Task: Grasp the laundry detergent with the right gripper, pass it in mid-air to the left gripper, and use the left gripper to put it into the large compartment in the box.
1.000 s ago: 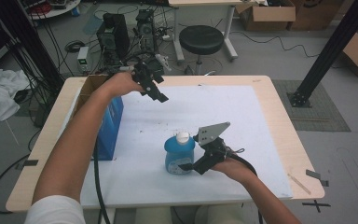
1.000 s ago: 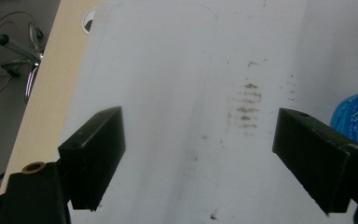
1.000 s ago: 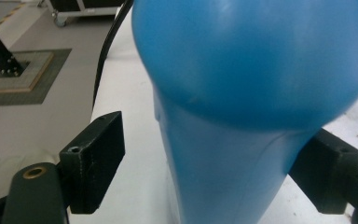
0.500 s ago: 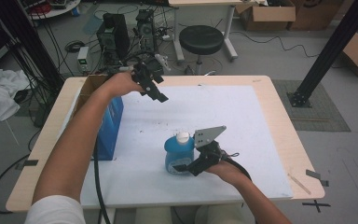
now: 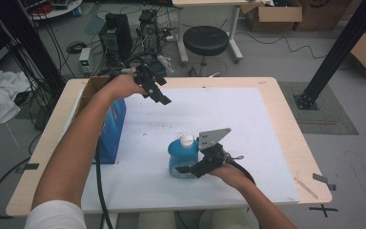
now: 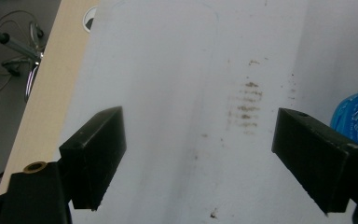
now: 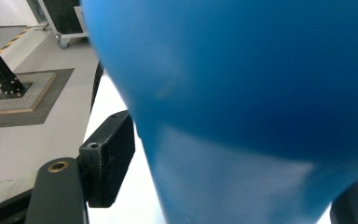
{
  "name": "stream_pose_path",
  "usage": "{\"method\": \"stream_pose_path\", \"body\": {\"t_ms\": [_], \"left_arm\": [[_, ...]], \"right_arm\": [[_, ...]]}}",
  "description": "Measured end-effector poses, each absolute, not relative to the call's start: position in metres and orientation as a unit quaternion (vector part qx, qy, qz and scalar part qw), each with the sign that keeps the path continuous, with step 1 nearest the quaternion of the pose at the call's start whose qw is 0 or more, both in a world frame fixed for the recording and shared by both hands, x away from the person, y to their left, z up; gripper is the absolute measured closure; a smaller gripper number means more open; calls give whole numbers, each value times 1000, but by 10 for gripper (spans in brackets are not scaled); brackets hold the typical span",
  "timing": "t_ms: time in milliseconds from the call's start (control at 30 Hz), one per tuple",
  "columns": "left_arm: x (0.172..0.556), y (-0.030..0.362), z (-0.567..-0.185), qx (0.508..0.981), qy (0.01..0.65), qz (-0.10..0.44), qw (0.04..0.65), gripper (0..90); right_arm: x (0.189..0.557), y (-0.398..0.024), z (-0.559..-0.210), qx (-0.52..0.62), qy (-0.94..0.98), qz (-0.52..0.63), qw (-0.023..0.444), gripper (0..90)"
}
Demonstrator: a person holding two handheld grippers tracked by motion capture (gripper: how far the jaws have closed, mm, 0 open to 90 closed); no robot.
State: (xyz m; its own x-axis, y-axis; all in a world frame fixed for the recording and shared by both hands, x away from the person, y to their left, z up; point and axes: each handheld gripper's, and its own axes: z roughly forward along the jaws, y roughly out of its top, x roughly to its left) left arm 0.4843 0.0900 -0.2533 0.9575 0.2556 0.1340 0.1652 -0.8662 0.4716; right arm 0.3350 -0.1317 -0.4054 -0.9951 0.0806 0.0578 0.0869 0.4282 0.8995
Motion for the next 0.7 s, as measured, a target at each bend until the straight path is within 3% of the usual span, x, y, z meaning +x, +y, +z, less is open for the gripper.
{"method": "stream_pose_path", "body": {"t_ms": [700], "left_arm": [[484, 92, -253, 960, 111, 99, 236, 182]], "right_arm": [[337, -133, -405, -50, -845, -532, -2, 335]]}}
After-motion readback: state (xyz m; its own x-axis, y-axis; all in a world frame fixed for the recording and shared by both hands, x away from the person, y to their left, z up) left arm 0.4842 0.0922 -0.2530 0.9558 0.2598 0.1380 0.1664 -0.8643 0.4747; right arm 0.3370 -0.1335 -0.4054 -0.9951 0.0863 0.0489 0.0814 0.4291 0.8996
